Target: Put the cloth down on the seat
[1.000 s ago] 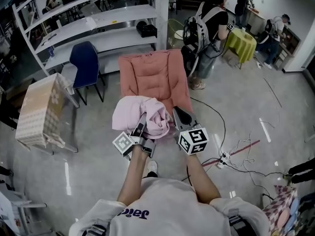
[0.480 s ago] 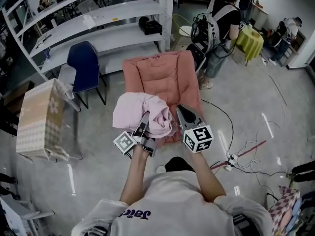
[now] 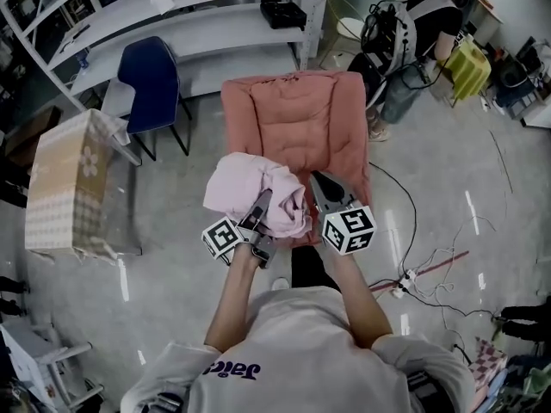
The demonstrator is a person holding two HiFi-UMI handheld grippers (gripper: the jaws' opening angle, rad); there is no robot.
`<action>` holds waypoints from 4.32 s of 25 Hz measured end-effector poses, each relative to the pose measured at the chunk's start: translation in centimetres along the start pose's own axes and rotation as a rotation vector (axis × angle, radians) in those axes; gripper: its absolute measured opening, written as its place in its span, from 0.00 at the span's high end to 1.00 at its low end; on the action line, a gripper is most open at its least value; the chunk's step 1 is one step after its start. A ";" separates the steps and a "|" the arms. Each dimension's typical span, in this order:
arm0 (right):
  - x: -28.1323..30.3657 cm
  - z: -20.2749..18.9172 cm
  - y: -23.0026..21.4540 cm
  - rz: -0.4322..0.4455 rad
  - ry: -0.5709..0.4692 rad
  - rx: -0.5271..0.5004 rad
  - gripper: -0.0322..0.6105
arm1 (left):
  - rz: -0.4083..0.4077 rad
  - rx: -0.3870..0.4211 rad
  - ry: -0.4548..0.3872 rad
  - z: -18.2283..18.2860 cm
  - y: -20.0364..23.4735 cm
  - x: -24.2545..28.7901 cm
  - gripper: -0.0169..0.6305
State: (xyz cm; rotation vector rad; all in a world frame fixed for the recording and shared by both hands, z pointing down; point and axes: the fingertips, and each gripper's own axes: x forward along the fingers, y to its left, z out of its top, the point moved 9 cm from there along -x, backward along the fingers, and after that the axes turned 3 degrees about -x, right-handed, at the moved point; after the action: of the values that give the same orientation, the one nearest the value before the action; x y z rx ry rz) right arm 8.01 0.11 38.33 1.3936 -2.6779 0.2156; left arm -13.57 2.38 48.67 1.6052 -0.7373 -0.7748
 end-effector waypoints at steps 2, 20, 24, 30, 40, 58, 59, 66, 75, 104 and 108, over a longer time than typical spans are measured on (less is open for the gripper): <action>2.2 -0.4 -1.8 0.012 0.018 0.015 0.91 | 0.032 0.035 0.032 1.0 1.3 2.1 0.59; 15.5 -10.7 -17.4 -0.059 0.284 0.205 0.91 | 0.373 0.172 0.579 6.4 19.2 18.3 0.59; 16.7 -13.6 -18.3 -0.067 0.337 0.237 0.91 | 0.465 0.216 0.731 6.3 24.0 19.5 0.59; 17.1 -17.2 -17.9 -0.045 0.400 0.278 0.91 | 0.572 0.206 0.873 4.6 30.8 19.9 0.59; 16.6 -21.9 -18.1 -0.022 0.483 0.325 0.91 | 0.762 0.093 0.908 2.2 41.0 20.8 0.58; 16.3 -22.8 -19.3 -0.006 0.503 0.331 0.91 | 0.846 0.122 0.833 0.5 41.3 18.3 0.40; 16.1 -22.4 -19.0 -0.002 0.497 0.329 0.91 | 0.830 0.125 0.829 0.6 40.4 18.1 0.40; 14.4 -18.1 -17.2 -0.010 0.426 0.273 0.91 | 0.701 0.228 0.740 1.1 32.4 16.7 0.40; 11.3 -11.3 -13.5 -0.038 0.272 0.162 0.91 | 0.522 0.498 0.513 2.9 19.4 14.8 0.41; -3.2 2.3 0.3 -0.185 -0.139 -0.207 0.91 | 0.186 1.260 -0.113 -2.4 -10.8 2.9 0.95; -4.0 1.6 1.5 -0.187 -0.144 -0.206 0.91 | 0.188 1.277 -0.110 -2.7 -10.6 1.6 0.95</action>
State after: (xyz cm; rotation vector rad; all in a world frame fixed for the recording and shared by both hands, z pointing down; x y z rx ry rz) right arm 9.04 3.86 35.96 1.6338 -2.5655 -0.1787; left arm -9.87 4.30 38.45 2.5414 -1.6216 -0.1870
